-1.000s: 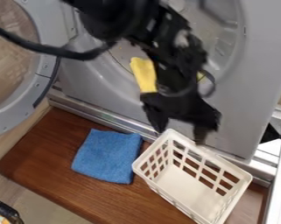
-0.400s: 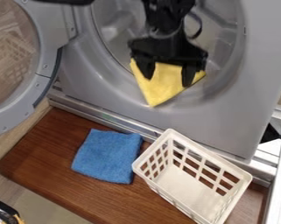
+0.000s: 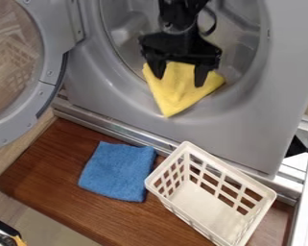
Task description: Put the yellow cloth in the basket
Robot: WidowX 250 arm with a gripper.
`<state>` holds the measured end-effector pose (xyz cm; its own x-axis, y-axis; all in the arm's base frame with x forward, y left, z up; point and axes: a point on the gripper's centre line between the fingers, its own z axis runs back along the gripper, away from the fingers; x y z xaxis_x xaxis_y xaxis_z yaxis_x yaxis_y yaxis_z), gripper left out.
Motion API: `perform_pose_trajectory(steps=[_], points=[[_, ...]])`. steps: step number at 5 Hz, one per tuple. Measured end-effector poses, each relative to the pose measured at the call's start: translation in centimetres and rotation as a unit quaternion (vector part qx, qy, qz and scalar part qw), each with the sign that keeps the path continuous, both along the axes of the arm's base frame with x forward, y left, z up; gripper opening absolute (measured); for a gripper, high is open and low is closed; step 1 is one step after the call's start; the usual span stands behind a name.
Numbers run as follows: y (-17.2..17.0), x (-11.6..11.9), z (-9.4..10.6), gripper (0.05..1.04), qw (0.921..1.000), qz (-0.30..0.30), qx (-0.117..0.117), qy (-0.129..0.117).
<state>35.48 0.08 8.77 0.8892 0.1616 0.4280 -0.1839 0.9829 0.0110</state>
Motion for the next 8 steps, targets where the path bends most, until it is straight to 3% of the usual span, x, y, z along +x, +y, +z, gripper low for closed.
perform_pose_trajectory(steps=[1,3,4,6,7,8], points=[[0.7,1.1,-1.8,1.001,0.9997,0.010,-0.002,0.021],[0.8,3.1,-3.8,1.001,0.9996,0.009,-0.016,0.022],[0.9,3.7,-4.3,0.947,0.9996,0.018,-0.011,0.018],[0.4,3.2,-4.7,0.351,0.9991,0.039,-0.009,0.011],[0.3,2.8,-4.6,0.150,0.9991,0.040,-0.010,0.011],[0.0,2.7,-4.6,0.059,0.9991,0.037,-0.012,0.015]])
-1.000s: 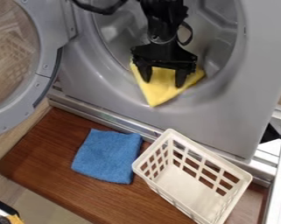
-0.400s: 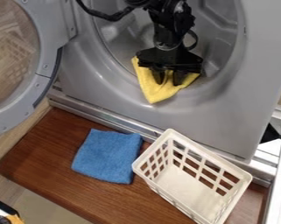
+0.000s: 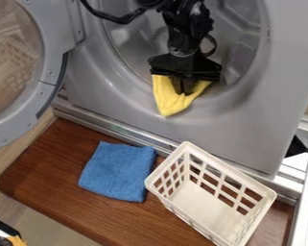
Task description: Put the yellow cloth in the basket
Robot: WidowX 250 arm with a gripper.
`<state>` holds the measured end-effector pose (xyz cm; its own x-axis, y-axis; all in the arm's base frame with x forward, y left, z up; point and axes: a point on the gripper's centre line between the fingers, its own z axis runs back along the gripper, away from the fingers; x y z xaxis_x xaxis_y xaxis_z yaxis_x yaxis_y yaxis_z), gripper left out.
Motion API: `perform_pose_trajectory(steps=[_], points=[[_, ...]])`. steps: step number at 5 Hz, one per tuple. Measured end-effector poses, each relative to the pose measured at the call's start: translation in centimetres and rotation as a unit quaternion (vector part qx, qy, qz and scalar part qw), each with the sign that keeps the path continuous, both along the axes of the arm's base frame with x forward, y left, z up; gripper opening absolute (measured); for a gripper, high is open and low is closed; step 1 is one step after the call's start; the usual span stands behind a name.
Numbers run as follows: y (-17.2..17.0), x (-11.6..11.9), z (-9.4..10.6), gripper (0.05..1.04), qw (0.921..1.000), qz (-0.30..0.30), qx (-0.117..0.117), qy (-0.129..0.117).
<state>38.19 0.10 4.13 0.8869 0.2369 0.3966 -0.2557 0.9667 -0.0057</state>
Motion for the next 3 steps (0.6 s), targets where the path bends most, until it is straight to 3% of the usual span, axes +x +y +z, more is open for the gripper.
perform_pose_trajectory(steps=[1,3], points=[[0.0,-0.5,0.4,0.051,1.0000,0.000,0.000,0.004],[-0.9,-1.1,3.1,0.051,0.9999,-0.001,-0.002,-0.015]])
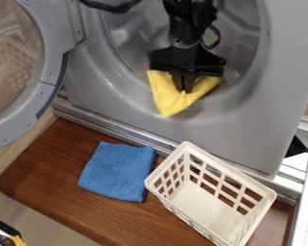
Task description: Put the yellow cloth in the basket
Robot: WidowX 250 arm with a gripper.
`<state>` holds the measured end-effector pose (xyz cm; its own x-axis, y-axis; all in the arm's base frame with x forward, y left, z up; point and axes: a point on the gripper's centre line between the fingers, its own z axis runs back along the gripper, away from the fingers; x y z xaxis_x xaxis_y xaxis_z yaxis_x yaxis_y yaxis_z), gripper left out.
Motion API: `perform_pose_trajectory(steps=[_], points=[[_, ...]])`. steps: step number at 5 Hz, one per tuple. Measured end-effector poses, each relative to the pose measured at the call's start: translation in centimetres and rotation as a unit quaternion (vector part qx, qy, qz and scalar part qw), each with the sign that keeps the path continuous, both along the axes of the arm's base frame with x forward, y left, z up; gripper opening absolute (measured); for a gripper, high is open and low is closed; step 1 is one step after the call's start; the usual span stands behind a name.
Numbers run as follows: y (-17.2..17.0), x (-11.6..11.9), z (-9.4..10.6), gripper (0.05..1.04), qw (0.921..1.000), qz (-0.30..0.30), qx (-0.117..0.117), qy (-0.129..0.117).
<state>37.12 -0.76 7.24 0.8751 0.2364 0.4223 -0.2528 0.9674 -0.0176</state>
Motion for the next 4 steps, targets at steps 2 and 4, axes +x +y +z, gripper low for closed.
perform_pose_trajectory(steps=[2,4], points=[[-2.3,-4.3,2.6,0.051,0.9994,-0.005,-0.024,-0.025],[-6.9,-8.7,0.4,0.051,0.9971,-0.063,-0.043,-0.001]])
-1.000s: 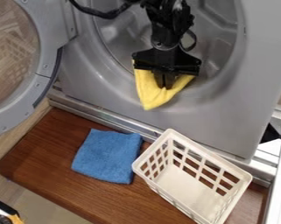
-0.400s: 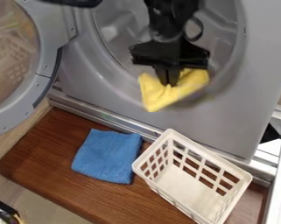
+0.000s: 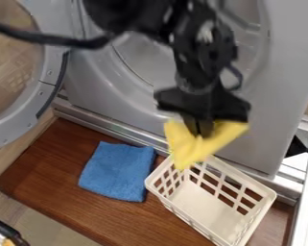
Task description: Put the yellow cloth in the basket
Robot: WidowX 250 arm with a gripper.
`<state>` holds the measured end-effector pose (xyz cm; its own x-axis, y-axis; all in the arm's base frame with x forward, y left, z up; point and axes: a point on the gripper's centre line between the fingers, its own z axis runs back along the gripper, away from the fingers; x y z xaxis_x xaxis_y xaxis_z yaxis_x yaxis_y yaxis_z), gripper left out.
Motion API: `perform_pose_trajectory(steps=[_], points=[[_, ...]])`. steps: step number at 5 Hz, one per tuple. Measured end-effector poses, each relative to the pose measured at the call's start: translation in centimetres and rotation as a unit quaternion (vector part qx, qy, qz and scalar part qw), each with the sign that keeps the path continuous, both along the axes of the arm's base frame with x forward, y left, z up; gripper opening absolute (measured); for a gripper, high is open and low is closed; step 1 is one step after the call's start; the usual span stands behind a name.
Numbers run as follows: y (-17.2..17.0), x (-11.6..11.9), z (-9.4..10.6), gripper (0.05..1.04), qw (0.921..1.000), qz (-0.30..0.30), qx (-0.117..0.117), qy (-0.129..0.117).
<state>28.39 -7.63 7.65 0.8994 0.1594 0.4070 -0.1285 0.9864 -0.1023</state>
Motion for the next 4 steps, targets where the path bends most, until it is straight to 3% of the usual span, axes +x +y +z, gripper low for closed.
perform_pose_trajectory(steps=[1,2,4], points=[[-2.0,-0.7,-1.1,0.051,0.9996,-0.025,-0.012,-0.010],[-3.0,-1.0,-3.2,0.051,0.9990,-0.043,-0.002,0.006],[-3.4,-1.5,-6.7,0.051,0.9977,-0.059,-0.003,0.031]])
